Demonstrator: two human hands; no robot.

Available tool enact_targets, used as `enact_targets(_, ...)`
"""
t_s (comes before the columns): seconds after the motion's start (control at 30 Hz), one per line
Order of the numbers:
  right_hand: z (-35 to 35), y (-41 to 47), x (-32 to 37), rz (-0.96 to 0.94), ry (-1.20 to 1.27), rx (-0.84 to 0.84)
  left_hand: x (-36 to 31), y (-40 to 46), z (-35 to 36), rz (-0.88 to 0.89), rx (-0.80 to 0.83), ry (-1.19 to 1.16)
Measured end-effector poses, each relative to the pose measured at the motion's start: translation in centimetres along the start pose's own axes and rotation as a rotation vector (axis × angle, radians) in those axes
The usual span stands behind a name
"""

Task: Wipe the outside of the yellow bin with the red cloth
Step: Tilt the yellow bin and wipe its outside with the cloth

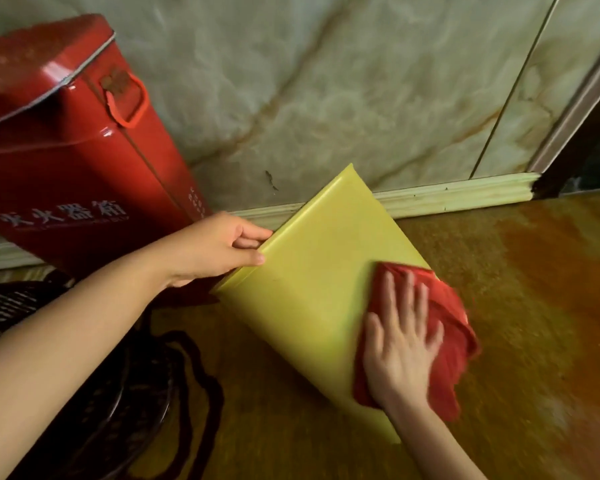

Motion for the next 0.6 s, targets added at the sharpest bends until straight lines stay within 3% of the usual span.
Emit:
enact_targets(0.13, 0.4, 6.1, 8.2, -0.31, 0.097, -0.013, -2.3, 0.6, 1.2, 0.081, 0.067, -0.033)
enact_targets(0.2, 0.7, 8.4, 6.4, -0.237, 0.104, 0.031, -2.6, 0.7, 1.3, 0.091, 0.056, -0.06)
enact_targets(0.3, 1.3, 8.7, 1.9, -0.058, 0.061, 0.074, -0.2, -1.1, 0.8, 0.024, 0.191, -0.033)
enact_targets(0.37, 2.0, 7.8, 1.6, -0.106, 0.019, 0.099, 3.4, -3.4, 0.2, -0.067, 0.237, 0.084)
enact_targets(0.47, 2.4, 7.6, 2.2, -0.135, 0.024, 0.138, 5.7, -5.5, 0.0, -0.109, 0.153, 0.121)
enact_targets(0.6, 0.9, 8.4, 1.5, -0.031, 0.087, 0.162, 1.6, -3.8, -0.4, 0.009, -0.03, 0.017)
Point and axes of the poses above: each hand's wrist, its own y-axis towards the middle knuckle, its own z-axis out of the palm, x = y × z, the point moved 7 cm from there along y, towards the middle knuckle, and after that the axes turned 14 degrees about -x, right-handed, at the moved point
